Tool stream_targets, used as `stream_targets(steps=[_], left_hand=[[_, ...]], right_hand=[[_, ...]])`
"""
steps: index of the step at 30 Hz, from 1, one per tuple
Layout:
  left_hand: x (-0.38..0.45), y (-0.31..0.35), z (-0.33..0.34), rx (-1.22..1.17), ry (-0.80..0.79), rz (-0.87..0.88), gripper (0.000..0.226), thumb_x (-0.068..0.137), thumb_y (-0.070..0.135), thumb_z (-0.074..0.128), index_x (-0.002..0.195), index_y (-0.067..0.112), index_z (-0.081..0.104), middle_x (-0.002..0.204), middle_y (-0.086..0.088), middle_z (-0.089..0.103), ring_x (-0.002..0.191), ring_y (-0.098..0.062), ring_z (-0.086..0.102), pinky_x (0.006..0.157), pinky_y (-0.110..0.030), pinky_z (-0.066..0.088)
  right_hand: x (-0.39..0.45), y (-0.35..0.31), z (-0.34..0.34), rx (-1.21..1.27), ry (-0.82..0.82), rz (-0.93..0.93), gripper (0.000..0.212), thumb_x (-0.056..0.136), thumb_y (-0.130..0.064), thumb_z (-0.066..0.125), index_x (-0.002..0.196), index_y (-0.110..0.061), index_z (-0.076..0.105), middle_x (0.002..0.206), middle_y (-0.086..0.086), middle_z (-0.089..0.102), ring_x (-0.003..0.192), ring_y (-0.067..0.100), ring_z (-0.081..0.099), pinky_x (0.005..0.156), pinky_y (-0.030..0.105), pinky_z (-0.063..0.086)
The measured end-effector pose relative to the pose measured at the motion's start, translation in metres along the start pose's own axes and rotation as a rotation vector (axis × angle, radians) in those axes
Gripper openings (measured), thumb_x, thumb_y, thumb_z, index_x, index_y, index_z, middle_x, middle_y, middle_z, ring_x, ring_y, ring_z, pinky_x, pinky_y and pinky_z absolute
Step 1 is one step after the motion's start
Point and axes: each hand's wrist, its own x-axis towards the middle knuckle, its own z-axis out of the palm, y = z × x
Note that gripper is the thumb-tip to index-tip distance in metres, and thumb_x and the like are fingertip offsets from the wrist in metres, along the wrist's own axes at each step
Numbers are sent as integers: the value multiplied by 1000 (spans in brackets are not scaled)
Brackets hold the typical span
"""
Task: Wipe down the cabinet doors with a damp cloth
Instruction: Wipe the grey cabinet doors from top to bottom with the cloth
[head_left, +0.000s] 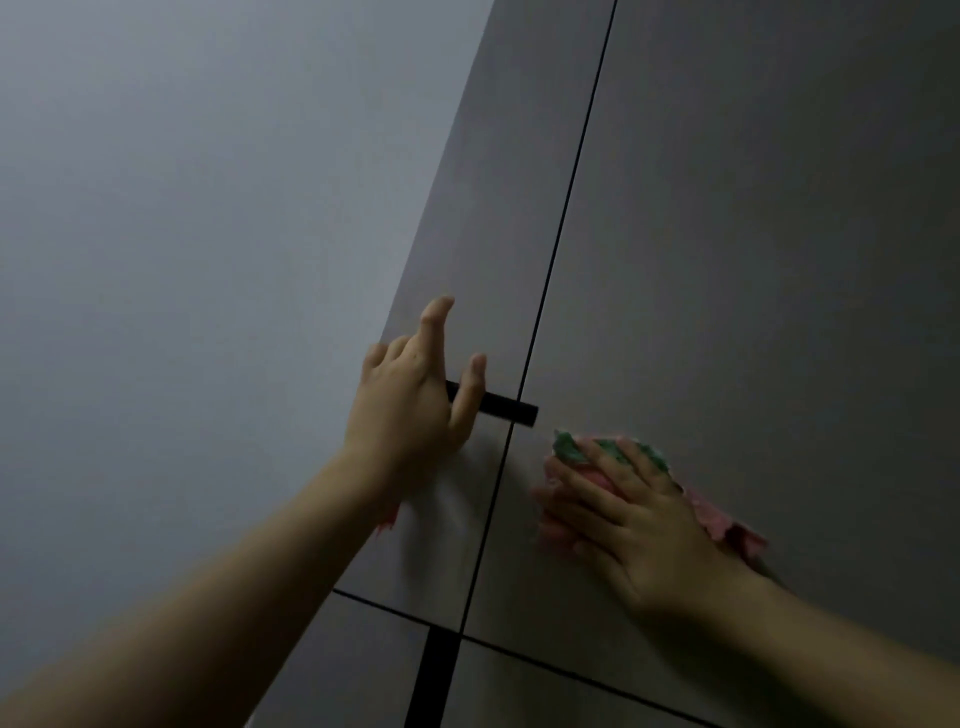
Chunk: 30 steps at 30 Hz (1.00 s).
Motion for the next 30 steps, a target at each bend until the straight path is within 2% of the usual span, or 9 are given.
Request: stream_targets(steps=[3,6,9,14,17,20,23,25,30], left_hand=[[-2,1,2,25,-16,6,72,89,55,21,144,9,30,79,4,48,83,-25,56,83,-28,25],[-2,2,3,51,19,10,71,90,55,21,142,8,32,78,5,47,82,-25,56,78,-25,21],[-1,0,2,39,23,13,72,89,56,20,143,10,30,78,5,47,84,-24,56,83,-27,24],[-1,-3,1,25,9,33,71,90,55,21,144,8,28,80,2,49,84,-27,56,86,-32,29],[-3,-1,2,44,3,18,71,90,54,21,143,8,29,82,2,51,85,-27,57,84,-30,26],[-4,-1,3,47,8,41,70,91,53,22,143,7,30,79,3,47,78,-19,49,84,-29,26],[-3,-3,2,39,9,49,69,92,52,22,143,7,30,77,4,46,77,-16,45,84,-28,26],[-2,-4,3,48,-1,41,68,92,52,22,143,7,30,78,4,47,78,-17,47,84,-27,26],[-3,-2,4,47,4,18,66,93,51,25,142,8,30,80,3,49,86,-25,56,83,-27,24]], right_hand=[[10,-1,4,12,54,-38,45,100,-42,27,140,-30,44,151,-4,36,143,26,23,116,45,15],[59,-14,12,38,120,104,46,98,-39,34,143,-30,41,153,-1,33,144,29,22,114,48,15],[80,-35,20,41,142,181,48,99,-36,31,145,-26,40,156,4,28,143,33,22,115,50,9],[9,-43,28,17,123,-101,46,103,-37,26,134,-19,54,148,3,39,142,26,27,119,44,13],[12,-46,29,41,121,-110,45,103,-39,23,138,-22,47,148,1,38,142,23,26,118,42,14],[51,-65,40,-33,63,-15,51,103,-41,12,145,-25,36,154,2,26,145,24,18,117,44,11],[63,-78,47,-53,71,24,51,103,-39,15,143,-22,40,155,1,20,147,23,10,119,41,3],[34,-79,45,-30,57,-46,48,103,-39,18,142,-25,43,154,-1,25,148,22,6,119,40,3],[0,-71,33,45,3,-167,47,104,-41,19,140,-27,46,150,-2,37,143,18,23,120,38,1]])
